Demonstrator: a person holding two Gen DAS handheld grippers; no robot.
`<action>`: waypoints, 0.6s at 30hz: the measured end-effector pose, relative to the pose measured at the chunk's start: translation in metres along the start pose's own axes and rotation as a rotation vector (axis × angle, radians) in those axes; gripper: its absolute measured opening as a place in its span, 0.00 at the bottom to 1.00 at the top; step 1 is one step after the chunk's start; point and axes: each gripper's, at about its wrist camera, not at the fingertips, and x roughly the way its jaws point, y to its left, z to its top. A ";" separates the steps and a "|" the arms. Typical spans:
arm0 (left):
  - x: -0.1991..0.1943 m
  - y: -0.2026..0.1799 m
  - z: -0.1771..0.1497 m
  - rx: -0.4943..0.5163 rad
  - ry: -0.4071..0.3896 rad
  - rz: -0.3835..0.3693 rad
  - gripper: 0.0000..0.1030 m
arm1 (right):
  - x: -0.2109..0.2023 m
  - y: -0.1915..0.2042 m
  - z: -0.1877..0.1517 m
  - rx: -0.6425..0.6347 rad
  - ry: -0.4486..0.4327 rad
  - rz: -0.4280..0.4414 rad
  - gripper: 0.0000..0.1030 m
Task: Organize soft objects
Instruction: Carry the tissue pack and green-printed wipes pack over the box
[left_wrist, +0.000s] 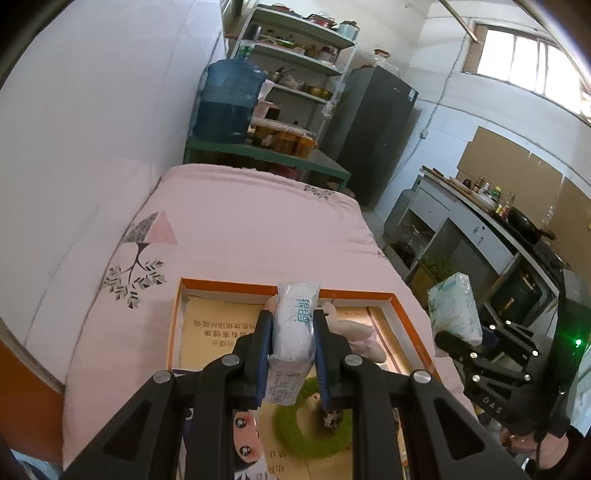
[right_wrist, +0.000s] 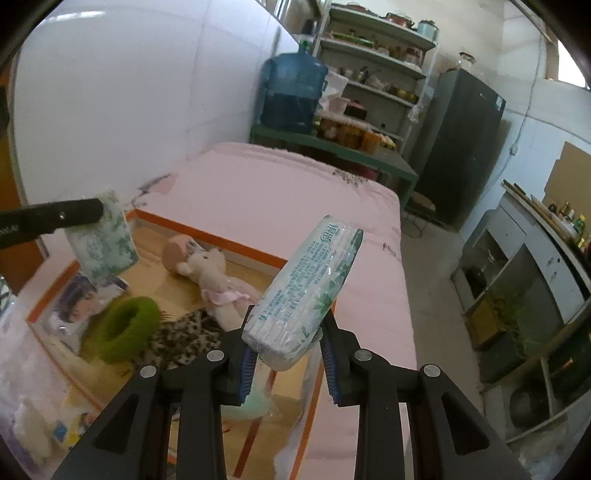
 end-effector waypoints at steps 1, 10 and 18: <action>0.003 0.001 0.000 -0.005 0.004 0.002 0.21 | 0.004 0.000 0.000 -0.002 0.005 -0.003 0.30; 0.025 0.006 -0.001 -0.041 0.016 0.007 0.21 | 0.032 0.001 0.009 -0.058 0.028 -0.041 0.30; 0.041 0.012 -0.006 -0.072 0.050 0.008 0.21 | 0.066 0.010 0.005 -0.120 0.093 -0.105 0.30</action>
